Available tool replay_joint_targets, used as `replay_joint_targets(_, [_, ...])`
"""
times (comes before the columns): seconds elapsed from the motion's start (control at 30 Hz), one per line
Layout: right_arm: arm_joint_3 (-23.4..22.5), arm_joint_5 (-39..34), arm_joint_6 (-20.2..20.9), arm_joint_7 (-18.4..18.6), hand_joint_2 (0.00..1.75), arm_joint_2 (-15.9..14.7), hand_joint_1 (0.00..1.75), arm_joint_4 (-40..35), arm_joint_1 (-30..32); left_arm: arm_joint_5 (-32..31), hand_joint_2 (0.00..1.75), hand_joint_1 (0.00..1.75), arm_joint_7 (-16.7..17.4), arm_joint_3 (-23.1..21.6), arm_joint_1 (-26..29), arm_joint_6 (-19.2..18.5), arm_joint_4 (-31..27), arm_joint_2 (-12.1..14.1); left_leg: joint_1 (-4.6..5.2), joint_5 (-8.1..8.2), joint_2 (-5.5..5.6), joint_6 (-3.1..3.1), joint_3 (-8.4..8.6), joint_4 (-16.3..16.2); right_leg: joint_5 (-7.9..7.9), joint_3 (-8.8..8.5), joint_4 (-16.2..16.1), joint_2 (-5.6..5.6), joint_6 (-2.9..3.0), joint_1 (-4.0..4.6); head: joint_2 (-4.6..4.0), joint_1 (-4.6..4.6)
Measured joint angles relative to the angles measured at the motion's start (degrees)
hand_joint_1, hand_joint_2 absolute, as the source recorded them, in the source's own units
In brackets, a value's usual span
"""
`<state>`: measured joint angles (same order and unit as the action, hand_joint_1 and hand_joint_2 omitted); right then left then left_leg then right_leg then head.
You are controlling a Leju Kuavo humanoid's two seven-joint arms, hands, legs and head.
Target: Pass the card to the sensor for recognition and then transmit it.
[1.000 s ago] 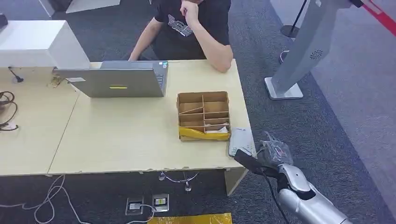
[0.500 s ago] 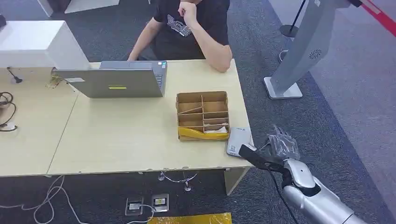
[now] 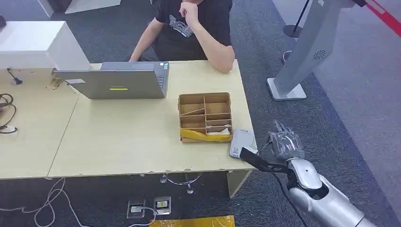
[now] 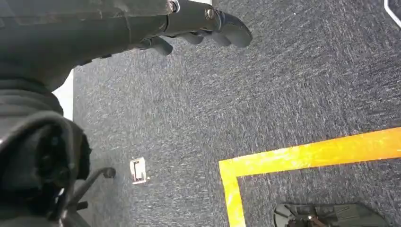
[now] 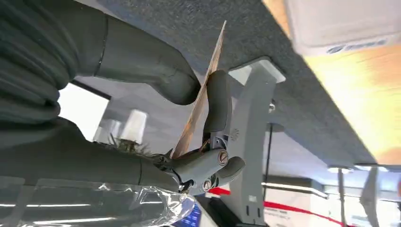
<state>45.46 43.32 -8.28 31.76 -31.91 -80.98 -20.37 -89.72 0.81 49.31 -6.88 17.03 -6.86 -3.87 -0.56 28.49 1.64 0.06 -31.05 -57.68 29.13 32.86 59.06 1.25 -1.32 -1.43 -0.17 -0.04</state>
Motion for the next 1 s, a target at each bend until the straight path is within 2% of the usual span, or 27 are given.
replay_joint_targets(0.37, [1.4,-0.9,2.7,-4.6,1.75,3.0,1.75,-0.7,0.1,0.0,0.0,0.0,0.0,0.0,0.0,1.0,0.0,0.0,-0.01,0.0,0.01,0.0,-0.01,0.0,0.0,-0.01,0.0,-0.01,0.0,0.01,0.0,0.0])
replay_joint_targets(0.7, [5.1,-4.0,-0.2,-7.1,1.75,6.1,1.75,2.5,-1.3,0.0,0.0,0.0,0.4,0.0,-0.1,1.0,0.0,0.3,-0.01,0.0,0.02,0.0,-0.02,0.0,0.0,0.0,0.0,-0.01,0.0,0.01,0.0,0.0])
replay_joint_targets(1.0, [7.6,-10.3,-4.3,-5.9,1.75,7.3,1.75,6.7,-2.6,0.0,0.0,0.0,0.3,0.1,-0.1,1.1,0.0,0.3,-0.01,0.0,0.01,0.0,0.01,0.0,0.0,-0.01,0.0,-0.01,0.0,0.01,0.0,0.0])
